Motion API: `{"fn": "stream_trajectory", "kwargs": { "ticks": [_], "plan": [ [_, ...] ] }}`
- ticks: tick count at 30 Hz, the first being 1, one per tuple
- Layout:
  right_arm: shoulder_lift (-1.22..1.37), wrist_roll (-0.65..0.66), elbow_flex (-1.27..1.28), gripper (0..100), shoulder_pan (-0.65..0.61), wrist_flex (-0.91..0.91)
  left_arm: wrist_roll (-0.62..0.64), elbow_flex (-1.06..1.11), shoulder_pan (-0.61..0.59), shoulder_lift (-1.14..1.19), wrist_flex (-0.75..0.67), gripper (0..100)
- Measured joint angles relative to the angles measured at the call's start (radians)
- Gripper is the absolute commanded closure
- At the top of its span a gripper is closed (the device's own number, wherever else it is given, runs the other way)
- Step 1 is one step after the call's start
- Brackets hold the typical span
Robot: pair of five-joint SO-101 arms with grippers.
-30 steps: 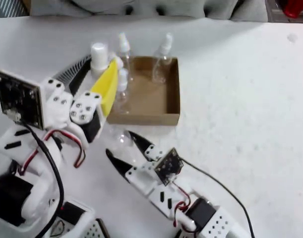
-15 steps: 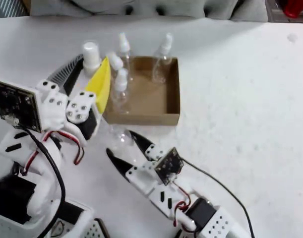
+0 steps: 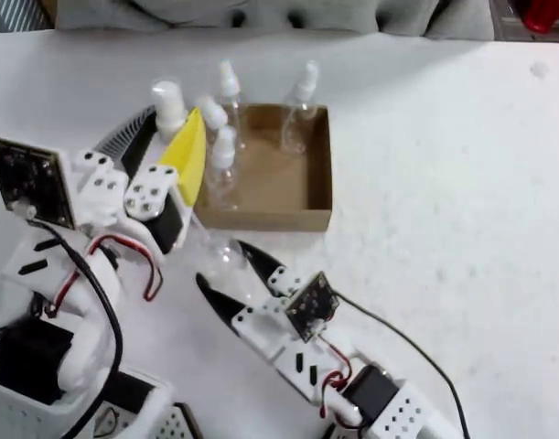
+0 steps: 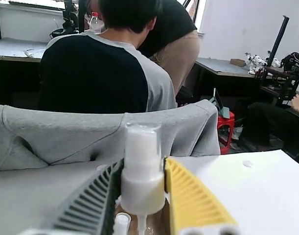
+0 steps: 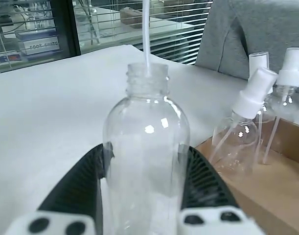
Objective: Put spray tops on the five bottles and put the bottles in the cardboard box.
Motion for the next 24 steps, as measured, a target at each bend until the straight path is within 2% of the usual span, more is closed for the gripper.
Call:
{"fn": "stream_trajectory", "kwargs": {
  "ticks": [6,12,24],
  "plan": [
    [0.000,0.000,0.000,98.2,0.000,0.000,0.018,0.071,0.000,0.000,0.000,98],
    [0.000,0.000,0.000,98.2,0.000,0.000,0.118,0.146,0.002,-0.009,0.002,98],
    [0.000,0.000,0.000,98.2,0.000,0.002,0.133,0.411,0.023,-0.319,0.054,98]
  ]
}}
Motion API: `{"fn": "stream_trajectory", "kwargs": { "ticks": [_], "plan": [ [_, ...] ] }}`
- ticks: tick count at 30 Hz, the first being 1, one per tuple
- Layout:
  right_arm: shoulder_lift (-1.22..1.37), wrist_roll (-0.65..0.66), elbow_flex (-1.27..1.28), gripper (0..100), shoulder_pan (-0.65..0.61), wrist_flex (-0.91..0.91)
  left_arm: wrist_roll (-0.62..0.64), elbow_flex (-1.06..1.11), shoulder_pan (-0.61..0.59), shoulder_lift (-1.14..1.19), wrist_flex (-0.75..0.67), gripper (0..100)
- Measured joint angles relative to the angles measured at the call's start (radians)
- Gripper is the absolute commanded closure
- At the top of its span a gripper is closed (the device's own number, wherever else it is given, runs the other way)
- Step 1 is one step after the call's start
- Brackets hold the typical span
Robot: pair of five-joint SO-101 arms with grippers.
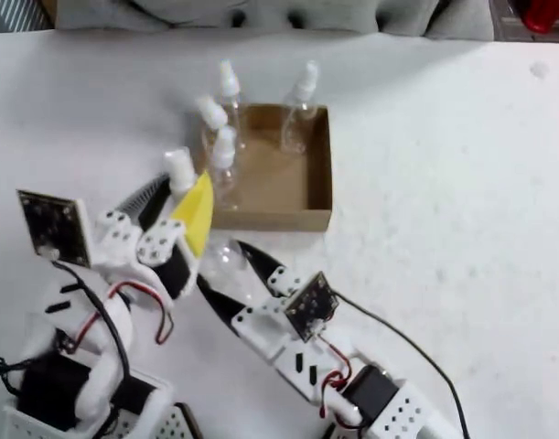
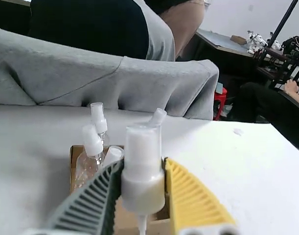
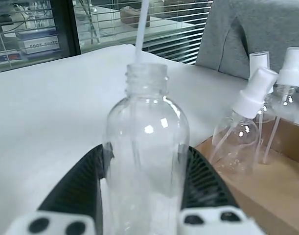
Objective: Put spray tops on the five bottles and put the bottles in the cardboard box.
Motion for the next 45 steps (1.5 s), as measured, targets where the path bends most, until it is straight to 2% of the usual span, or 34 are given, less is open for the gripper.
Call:
{"fn": "stream_trajectory", "kwargs": {
  "ticks": [7,13,15,22,31,36,39,43,45],
  "plan": [
    [0.002,0.000,0.000,98.2,0.000,0.000,0.002,0.089,0.002,-0.147,0.018,96],
    [0.002,0.002,0.002,98.2,0.000,0.000,0.002,0.181,0.002,-0.245,0.043,73],
    [0.002,0.002,0.002,98.2,0.006,0.000,0.000,0.196,-0.005,-0.247,0.044,70],
    [0.002,0.002,0.002,98.2,0.003,0.000,0.000,0.198,-0.003,-0.273,0.049,69],
    [0.002,0.002,0.002,98.2,0.008,0.000,-0.002,0.077,-0.005,-0.273,0.181,69],
    [0.002,0.002,-0.017,98.2,0.138,0.000,-0.003,0.005,-0.031,-0.273,0.284,70],
    [0.002,0.002,-0.021,98.2,0.250,0.000,-0.029,-0.028,-0.054,-0.273,0.381,79],
    [0.002,0.002,-0.021,98.2,0.307,0.000,-0.089,-0.031,-0.046,-0.339,0.456,99],
    [0.002,0.002,-0.021,98.2,0.310,0.000,-0.094,-0.008,-0.023,-0.402,0.456,94]
  ]
}}
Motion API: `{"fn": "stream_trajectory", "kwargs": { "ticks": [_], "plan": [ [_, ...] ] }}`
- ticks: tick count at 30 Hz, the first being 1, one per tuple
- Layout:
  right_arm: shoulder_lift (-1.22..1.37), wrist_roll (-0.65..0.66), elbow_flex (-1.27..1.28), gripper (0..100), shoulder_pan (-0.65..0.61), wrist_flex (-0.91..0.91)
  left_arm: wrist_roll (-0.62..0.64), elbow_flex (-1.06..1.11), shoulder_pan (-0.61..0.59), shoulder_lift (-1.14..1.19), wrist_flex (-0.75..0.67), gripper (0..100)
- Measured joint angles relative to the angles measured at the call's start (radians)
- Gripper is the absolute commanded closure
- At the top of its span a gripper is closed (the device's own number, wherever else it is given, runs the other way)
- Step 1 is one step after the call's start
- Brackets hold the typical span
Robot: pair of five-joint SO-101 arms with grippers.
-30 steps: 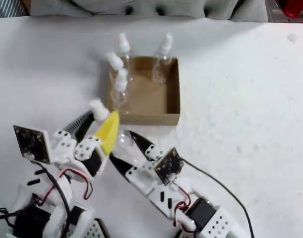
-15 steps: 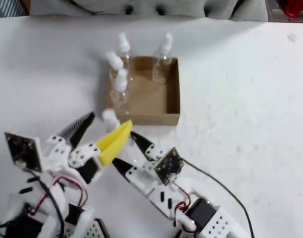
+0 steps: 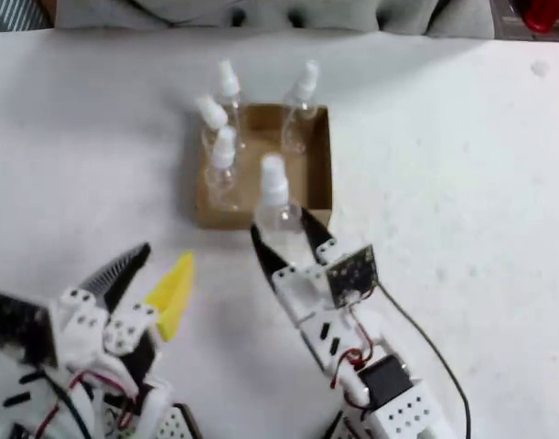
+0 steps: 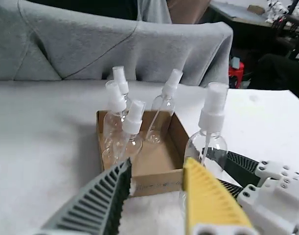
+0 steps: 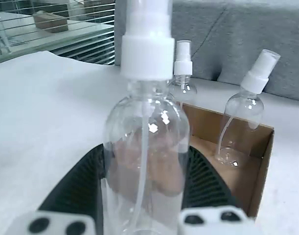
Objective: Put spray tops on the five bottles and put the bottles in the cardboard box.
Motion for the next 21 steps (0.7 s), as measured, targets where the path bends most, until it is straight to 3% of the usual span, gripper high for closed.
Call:
{"fn": "stream_trajectory", "kwargs": {
  "ticks": [5,15,21],
  "plan": [
    [0.000,-0.008,-0.058,98.2,0.018,0.000,-0.005,0.110,0.080,-0.048,-0.008,98],
    [-0.002,-0.008,-0.193,98.2,0.029,0.000,-0.055,0.284,0.381,-0.048,-0.147,98],
    [0.020,-0.101,-0.218,98.3,0.086,-0.086,-0.055,0.390,0.496,-0.046,-0.253,98]
  ]
}}
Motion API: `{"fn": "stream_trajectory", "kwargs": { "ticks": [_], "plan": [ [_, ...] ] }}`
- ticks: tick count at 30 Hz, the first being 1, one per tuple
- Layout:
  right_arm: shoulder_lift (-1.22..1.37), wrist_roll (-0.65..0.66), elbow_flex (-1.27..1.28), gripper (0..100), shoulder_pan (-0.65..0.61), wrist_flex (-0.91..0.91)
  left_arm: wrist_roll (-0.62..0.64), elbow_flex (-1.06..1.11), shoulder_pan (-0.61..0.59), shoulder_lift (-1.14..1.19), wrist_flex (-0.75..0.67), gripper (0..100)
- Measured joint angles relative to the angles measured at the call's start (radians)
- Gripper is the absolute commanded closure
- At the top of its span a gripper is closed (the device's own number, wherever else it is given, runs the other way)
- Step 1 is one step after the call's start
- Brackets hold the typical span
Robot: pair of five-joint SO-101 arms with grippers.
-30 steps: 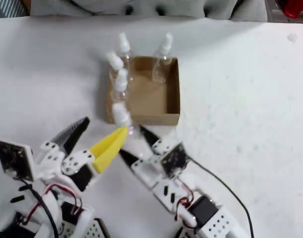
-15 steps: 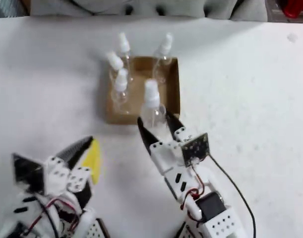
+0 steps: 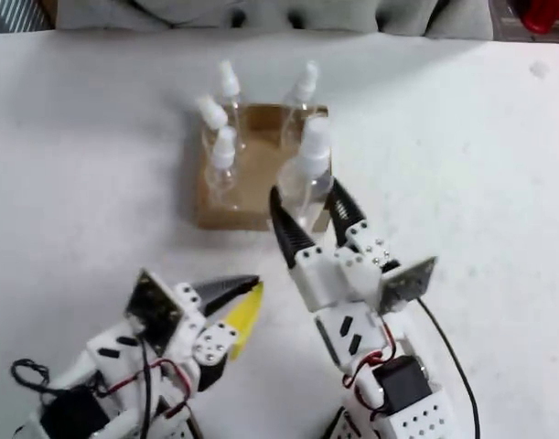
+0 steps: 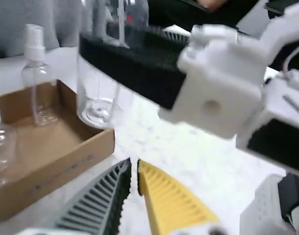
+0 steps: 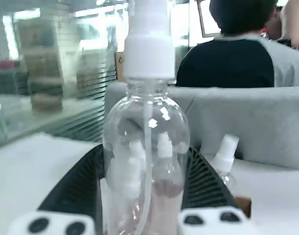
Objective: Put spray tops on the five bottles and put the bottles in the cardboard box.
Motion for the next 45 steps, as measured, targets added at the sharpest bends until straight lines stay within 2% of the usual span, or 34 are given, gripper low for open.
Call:
{"fn": "stream_trajectory", "kwargs": {
  "ticks": [9,16,21,27,36,45],
  "plan": [
    [0.290,-0.166,-0.152,98.3,-0.006,-0.005,0.026,0.173,-0.006,0.011,-0.221,98],
    [0.427,-0.192,-0.192,98.3,-0.150,-0.025,0.032,0.256,-0.028,0.014,-0.292,98],
    [0.425,-0.192,-0.196,98.3,-0.184,-0.009,0.037,0.333,-0.141,0.014,-0.390,98],
    [0.353,-0.170,-0.204,98.3,-0.203,0.095,0.040,0.420,-0.209,0.015,-0.489,98],
    [0.269,-0.153,-0.213,98.3,-0.195,0.180,0.040,0.428,-0.222,0.015,-0.503,98],
    [0.244,-0.098,-0.221,98.3,-0.167,0.258,0.037,0.430,-0.308,0.015,-0.509,98]
  ]
}}
